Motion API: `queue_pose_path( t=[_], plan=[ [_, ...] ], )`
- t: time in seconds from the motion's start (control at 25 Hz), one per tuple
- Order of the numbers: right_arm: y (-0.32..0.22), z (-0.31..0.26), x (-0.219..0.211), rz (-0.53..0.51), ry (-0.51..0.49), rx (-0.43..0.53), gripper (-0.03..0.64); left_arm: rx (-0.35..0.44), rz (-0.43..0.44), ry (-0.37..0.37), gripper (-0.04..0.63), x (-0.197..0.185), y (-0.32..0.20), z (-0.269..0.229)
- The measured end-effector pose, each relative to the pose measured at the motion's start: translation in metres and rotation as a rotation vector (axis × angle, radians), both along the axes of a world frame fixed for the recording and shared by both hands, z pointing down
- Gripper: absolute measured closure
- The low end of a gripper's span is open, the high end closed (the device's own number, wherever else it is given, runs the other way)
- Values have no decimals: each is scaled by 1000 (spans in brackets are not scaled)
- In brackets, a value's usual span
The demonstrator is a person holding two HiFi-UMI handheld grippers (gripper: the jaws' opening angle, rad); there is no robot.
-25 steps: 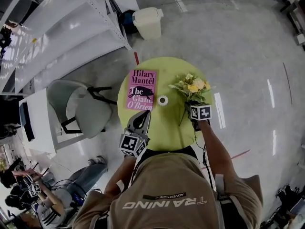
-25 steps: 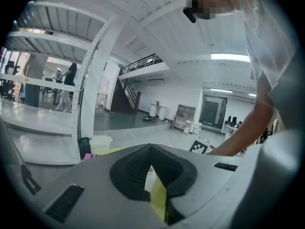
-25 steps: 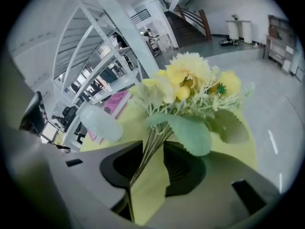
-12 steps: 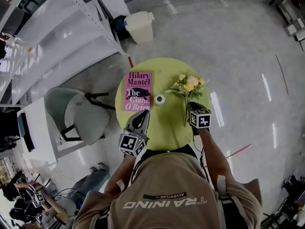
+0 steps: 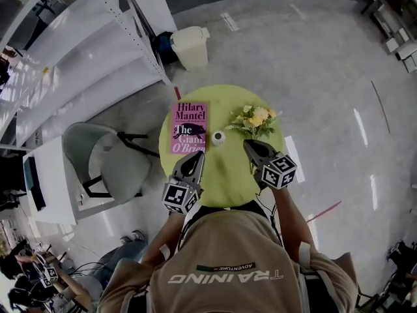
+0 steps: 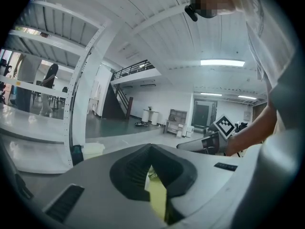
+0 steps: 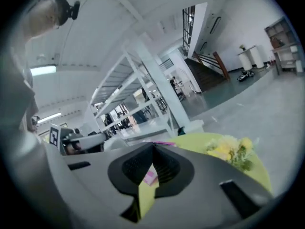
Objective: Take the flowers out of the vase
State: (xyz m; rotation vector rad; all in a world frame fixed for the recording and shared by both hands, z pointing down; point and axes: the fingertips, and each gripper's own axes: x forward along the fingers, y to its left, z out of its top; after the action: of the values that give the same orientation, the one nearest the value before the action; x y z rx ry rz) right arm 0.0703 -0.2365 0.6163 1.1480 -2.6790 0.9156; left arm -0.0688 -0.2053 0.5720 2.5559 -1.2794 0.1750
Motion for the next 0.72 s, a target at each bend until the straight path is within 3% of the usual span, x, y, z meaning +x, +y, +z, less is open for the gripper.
queue_pose_path(
  t=[0.12,0.2,0.44,0.72],
  plan=[
    [11,-35,-22,-46,-86,65,615,25,2,5,594,-1,2,-10],
    [15,-57,-32,-53,-93,124,615,44,4,6,594,-2,2,-18],
    [18,-111,-40,-22,64,328,615,93,15,9,594,2,6,-36],
    [38,-126,-41,-62,160,391,615,164,27,22,594,12,12,-70]
  ],
)
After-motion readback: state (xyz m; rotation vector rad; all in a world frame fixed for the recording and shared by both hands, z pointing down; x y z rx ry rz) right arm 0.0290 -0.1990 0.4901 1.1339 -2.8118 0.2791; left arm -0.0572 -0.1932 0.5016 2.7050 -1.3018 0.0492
